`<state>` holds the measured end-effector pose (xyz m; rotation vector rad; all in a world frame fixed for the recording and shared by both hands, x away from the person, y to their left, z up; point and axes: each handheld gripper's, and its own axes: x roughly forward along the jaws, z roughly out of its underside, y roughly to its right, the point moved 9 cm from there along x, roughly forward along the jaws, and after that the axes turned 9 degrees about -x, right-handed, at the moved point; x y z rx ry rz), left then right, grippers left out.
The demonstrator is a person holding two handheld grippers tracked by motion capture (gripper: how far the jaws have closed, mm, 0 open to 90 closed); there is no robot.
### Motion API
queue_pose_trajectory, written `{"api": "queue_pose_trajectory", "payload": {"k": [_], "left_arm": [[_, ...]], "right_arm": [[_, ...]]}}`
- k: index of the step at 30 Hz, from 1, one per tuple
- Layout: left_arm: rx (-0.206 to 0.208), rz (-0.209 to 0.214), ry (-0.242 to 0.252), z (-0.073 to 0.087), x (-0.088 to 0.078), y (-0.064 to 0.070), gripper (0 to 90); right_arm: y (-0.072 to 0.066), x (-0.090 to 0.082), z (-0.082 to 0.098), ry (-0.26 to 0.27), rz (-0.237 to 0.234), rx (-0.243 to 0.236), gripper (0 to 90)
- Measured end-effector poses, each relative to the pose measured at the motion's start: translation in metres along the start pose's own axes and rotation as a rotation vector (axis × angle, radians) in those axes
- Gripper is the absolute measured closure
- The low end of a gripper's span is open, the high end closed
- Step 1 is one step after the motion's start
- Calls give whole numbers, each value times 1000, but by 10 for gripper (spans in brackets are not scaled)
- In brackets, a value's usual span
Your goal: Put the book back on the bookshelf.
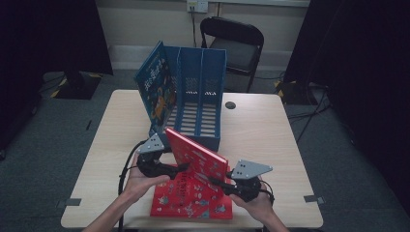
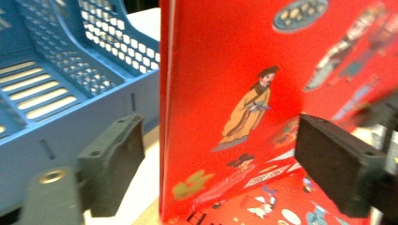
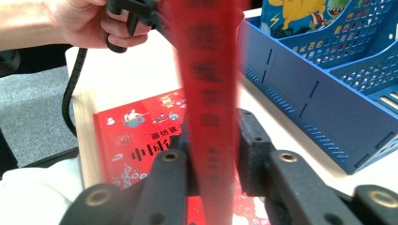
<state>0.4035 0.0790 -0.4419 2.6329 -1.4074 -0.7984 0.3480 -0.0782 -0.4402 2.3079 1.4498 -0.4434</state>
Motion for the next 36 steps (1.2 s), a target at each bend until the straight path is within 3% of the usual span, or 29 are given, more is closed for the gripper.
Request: {"api": "queue_pose_trajectory", "payload": {"k": [2,5,10,20,28,32,36], "left_arm": [[24,3,-4,1,1,5,242],[46,-27,-7,1,3,6,243],[40,-24,-8,1,0,4,298],[33,-10,-7,1,-2,2,307],[26,-27,-11,1,-2,-2,304],[21,-17,-12,0,-2,-3,279],[24,-22,-7,0,0,-4,266]], "right_arm": [[4,-2,1,5,4,6,801],[7,-2,1,7,-4,18,798],[10,1,-2,22,7,49,778],[11,15,-20,59,10,26,778],[15,25,-34,140,21,41,755],[14,28,-37,138,17,20,795],[16,28,-38,133,19,28,801]]}}
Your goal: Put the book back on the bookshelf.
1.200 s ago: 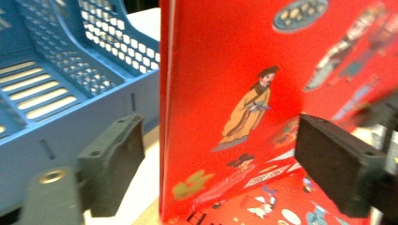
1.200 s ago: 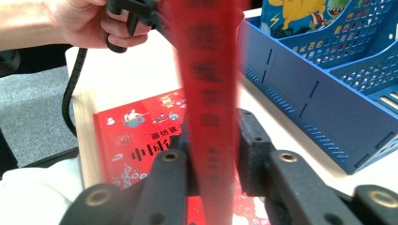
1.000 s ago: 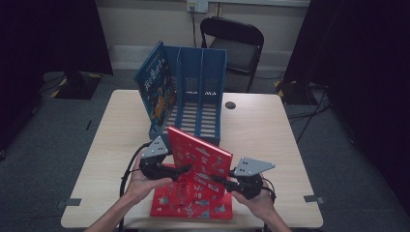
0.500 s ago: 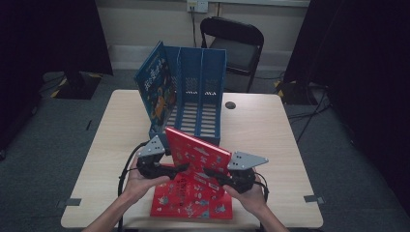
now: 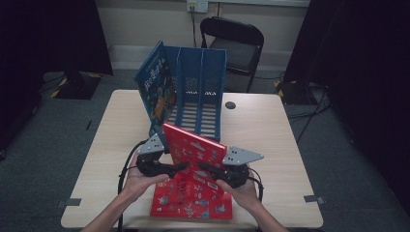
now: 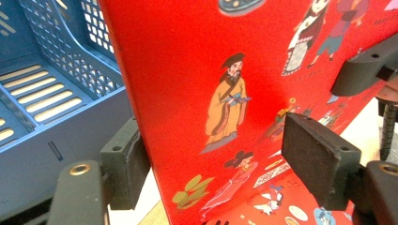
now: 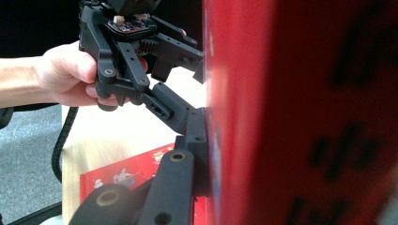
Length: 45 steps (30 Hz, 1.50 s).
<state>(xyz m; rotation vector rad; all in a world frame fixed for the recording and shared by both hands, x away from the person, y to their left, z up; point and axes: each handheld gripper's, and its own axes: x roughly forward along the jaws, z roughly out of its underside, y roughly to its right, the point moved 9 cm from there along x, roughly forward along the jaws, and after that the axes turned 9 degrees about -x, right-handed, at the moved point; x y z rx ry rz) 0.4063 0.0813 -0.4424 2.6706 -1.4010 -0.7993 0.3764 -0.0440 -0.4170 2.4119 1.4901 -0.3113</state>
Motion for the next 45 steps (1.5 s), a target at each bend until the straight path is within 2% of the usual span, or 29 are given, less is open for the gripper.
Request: {"api": "queue_pose_trajectory", "payload": {"k": [4,8,13,18,19,20,25,26,29,32,35,38,39,45], "left_arm": [[11,-23,-13,1,-2,-2,250],[-10,-45,-24,5,-9,-7,203],[-41,-91,-44,15,-21,-16,177],[-82,-158,-90,37,-26,-33,164],[-82,-158,-90,37,-26,-33,164],[-80,-181,-106,44,-30,-40,161],[-110,-216,-88,52,-37,-53,157],[-122,-230,-97,54,-37,-55,157],[-117,-256,-108,59,-35,-61,157],[-122,-259,-124,64,-34,-64,158],[-123,-266,-113,62,-36,-64,158],[-117,-266,-126,63,-36,-64,157],[-128,-268,-129,64,-36,-64,157],[-136,-275,-136,65,-36,-66,157]], "right_arm": [[0,1,-1,-9,-11,-7,802],[1,2,-4,-27,-21,-11,802],[1,2,-3,-20,-19,-4,803],[3,2,-3,-21,-15,10,804],[3,2,-3,-21,-15,10,804],[4,2,-3,-21,-13,18,805],[6,2,-3,-21,-8,32,805],[6,2,-4,-20,-10,34,805],[7,3,-5,-13,-9,52,805],[9,3,-6,-10,-10,64,806],[11,1,-8,1,-10,79,806],[12,0,-10,3,-5,81,806],[13,0,-12,6,-1,80,806],[17,-4,-19,14,9,73,806]]}}
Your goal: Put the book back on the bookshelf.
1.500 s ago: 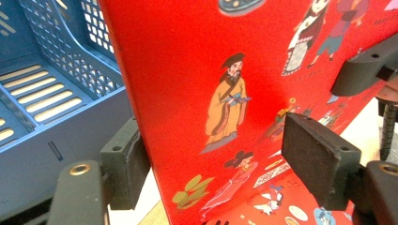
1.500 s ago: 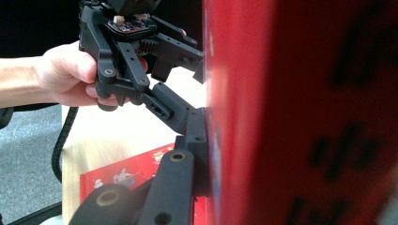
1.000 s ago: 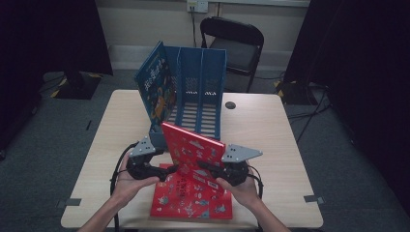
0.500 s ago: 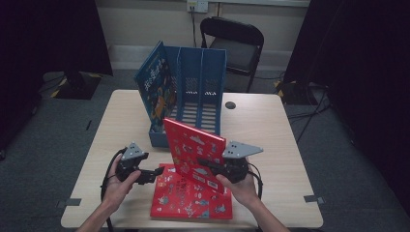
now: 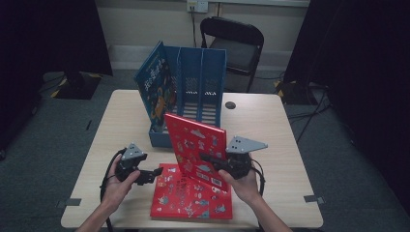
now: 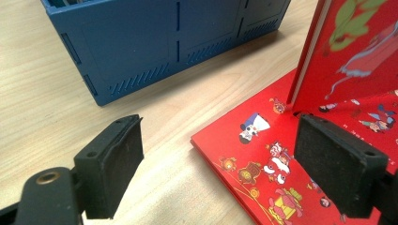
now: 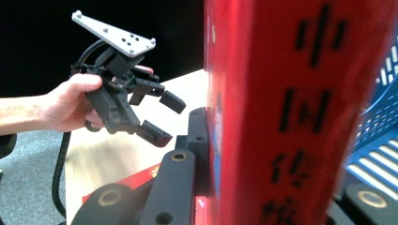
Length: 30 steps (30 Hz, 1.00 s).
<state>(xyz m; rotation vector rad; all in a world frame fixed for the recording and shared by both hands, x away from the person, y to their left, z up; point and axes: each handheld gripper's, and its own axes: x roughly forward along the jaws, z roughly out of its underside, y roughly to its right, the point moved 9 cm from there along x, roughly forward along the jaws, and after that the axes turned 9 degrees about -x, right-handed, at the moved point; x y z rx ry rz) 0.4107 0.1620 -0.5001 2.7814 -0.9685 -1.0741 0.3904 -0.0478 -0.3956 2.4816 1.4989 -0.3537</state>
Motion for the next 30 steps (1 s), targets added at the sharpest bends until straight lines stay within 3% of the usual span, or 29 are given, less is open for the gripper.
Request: {"api": "queue_pose_trajectory", "payload": {"k": [7,23,30], "left_arm": [[13,-6,-5,1,1,0,158],[2,3,-13,2,2,2,158],[1,4,-18,3,3,2,158]], "right_arm": [[11,-2,-11,18,28,1,806],[36,-6,-31,55,93,15,806],[50,1,-46,77,121,19,806]]}}
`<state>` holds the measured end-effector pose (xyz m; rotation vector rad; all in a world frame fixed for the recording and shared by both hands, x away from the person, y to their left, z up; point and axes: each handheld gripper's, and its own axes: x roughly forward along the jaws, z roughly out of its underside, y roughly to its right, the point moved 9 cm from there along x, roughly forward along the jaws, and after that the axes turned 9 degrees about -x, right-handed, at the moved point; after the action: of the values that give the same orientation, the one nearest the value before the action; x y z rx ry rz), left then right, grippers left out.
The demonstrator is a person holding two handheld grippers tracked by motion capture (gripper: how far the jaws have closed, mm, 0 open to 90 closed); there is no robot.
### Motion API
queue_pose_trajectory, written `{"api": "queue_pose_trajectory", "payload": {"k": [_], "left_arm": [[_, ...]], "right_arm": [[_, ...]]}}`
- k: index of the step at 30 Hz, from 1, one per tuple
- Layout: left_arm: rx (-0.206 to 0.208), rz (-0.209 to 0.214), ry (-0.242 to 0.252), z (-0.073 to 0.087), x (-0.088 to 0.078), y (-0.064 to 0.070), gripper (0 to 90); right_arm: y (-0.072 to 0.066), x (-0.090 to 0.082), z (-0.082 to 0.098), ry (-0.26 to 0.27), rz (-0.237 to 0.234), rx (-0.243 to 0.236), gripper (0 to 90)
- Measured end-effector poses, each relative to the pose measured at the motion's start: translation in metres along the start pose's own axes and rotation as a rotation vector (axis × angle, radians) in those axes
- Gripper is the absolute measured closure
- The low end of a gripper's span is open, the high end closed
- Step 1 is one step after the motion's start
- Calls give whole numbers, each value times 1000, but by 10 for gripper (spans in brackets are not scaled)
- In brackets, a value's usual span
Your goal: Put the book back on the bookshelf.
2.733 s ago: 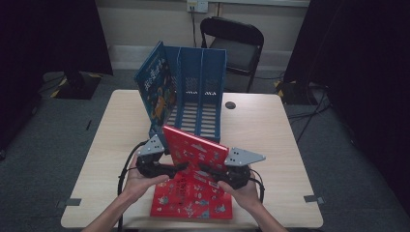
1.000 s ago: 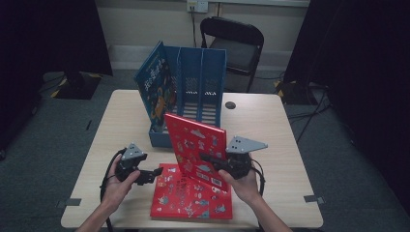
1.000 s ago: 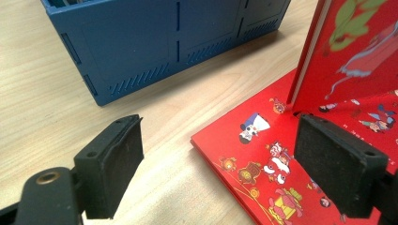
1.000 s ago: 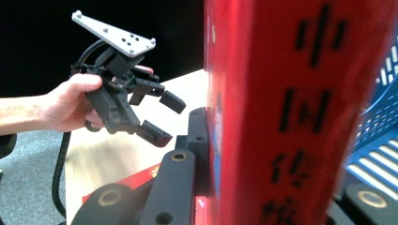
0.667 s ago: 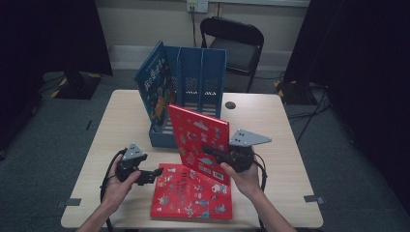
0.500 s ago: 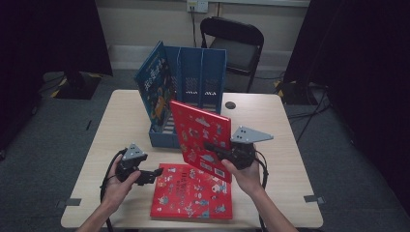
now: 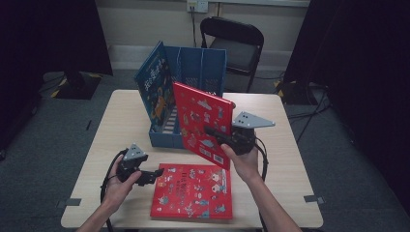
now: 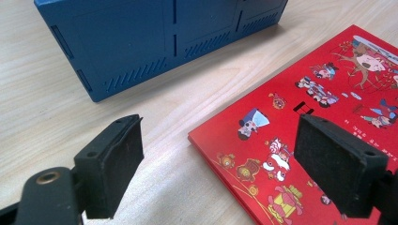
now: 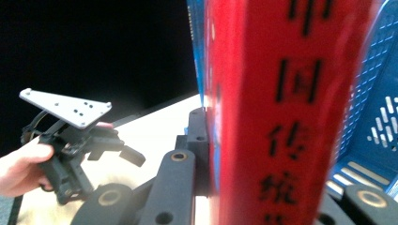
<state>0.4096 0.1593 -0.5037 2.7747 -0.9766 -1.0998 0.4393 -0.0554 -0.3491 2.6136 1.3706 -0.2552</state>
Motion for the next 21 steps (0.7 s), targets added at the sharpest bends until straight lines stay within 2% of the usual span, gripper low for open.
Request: {"api": "queue_pose_trajectory", "payload": {"k": [4,14,21], "left_arm": [[2,0,2,1,1,0,159],[8,-1,-4,2,2,-1,159],[11,-3,-4,3,2,-1,160]], "right_arm": [[4,5,-3,3,13,4,806],[24,25,-20,18,89,12,806],[33,42,-13,-16,130,17,806]]}}
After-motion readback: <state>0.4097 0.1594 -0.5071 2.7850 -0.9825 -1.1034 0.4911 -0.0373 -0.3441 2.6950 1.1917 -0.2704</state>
